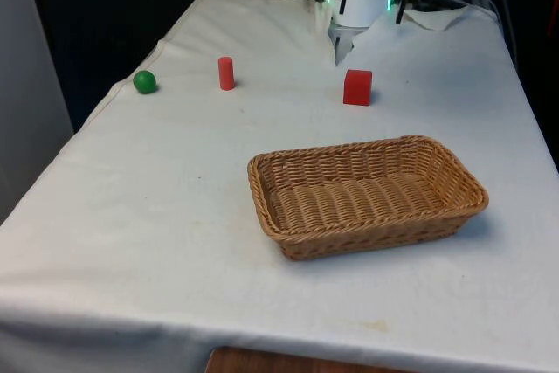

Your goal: Pick up the object to the left of the cylinder and place it into the basket.

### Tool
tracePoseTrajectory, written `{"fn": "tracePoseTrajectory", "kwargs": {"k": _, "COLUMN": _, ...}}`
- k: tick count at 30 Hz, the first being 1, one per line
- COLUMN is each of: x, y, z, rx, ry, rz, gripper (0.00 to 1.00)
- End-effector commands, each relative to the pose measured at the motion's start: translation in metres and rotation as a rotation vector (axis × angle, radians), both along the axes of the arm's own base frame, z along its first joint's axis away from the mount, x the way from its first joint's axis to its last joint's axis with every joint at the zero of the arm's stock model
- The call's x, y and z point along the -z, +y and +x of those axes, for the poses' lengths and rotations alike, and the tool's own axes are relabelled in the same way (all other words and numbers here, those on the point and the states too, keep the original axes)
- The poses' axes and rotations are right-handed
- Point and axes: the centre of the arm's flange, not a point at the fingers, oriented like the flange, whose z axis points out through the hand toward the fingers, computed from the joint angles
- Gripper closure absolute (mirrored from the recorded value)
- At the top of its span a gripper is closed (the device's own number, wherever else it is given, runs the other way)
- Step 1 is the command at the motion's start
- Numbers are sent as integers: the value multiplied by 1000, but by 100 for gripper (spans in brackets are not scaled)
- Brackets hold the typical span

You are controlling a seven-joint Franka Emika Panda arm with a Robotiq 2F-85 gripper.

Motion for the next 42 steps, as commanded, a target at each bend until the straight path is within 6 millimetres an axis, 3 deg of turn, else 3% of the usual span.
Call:
{"fn": "tracePoseTrajectory", "kwargs": {"k": 1, "x": 3, "y": 1, "z": -4, "rx": 2, "ry": -18, "rz": -7, "gripper": 0}}
{"fn": "tracePoseTrajectory", "kwargs": {"k": 21, "x": 63, "y": 9, "z": -46, "rx": 34, "ry": -40, "rz": 15, "gripper": 0}}
{"fn": "tracePoseTrajectory", "kwargs": {"k": 42, "x": 111, "y": -5, "z": -58, "rx": 94, "ry": -84, "rz": 43, "gripper": 0}}
